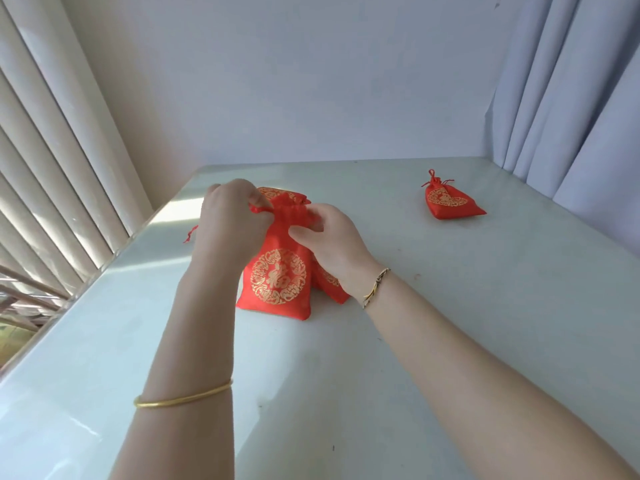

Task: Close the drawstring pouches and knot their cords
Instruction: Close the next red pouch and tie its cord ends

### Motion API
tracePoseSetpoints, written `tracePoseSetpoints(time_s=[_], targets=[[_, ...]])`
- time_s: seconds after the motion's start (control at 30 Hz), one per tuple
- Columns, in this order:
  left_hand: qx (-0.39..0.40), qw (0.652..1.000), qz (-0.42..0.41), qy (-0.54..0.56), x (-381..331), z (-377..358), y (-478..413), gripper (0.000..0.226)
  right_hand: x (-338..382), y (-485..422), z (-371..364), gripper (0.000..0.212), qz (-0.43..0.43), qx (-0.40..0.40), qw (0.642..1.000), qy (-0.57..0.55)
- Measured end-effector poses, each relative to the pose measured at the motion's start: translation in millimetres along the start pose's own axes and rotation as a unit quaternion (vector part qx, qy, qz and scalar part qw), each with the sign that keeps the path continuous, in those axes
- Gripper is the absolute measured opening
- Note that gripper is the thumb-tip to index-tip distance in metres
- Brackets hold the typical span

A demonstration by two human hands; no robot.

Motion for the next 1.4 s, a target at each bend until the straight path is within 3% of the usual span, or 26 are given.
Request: tracePoseSetpoints(time_s=[0.07,0.2,0.37,0.5,0.63,0.73,0.9,1.03,1.2,1.3,1.4], targets=[[0.028,0.998,-0.010,0.053,-13,6,2,0.013,7,3,11,0.006,-0.003,0.014,0.999,-0.034],[0.073,0.984,-0.016,0.163,-39,2,10,0.016,19,8,58,0.011,-0.049,0.040,0.990,-0.126],[0.185,0.976,-0.017,0.111,-53,-38,21,0.022,11,6,120,0.014,-0.035,-0.011,0.995,-0.089],[0.177,0.979,-0.027,0.102,-60,-50,23,0.012,-5,1,143,0.016,-0.039,-0.024,0.999,-0.011],[0.154,0.983,-0.054,0.086,-58,-56,19,0.017,-11,-7,157,0.027,-0.076,-0.004,0.996,0.052],[0.128,0.988,-0.070,0.055,-53,-59,15,0.018,-14,-10,160,0.034,-0.046,-0.023,0.990,0.135],[0.090,0.991,-0.096,0.021,-45,-59,8,0.019,-18,-13,170,0.012,0.001,-0.077,0.971,0.228],[0.053,0.995,-0.069,0.044,-38,-57,3,0.013,-14,-11,176,0.010,0.008,-0.092,0.976,0.196],[0.053,0.995,-0.066,0.049,-40,-55,6,0.007,-16,-12,177,0.017,-0.089,-0.101,0.991,0.001],[0.059,0.995,-0.065,0.040,-37,-51,4,0.011,-20,-13,180,0.022,-0.145,-0.130,0.977,-0.082],[0.046,0.996,-0.074,-0.008,-34,-46,0,0.018,-25,-12,187,0.026,-0.185,-0.212,0.952,-0.120]])
Point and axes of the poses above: each hand's wrist, its own y-axis away from the middle knuckle, its own z-axis out of the back of the hand, x = y × z, the point moved 2 cm from there along -y, towards the middle knuckle, and after that the axes turned 8 degrees about -x, right-handed, at the moved point
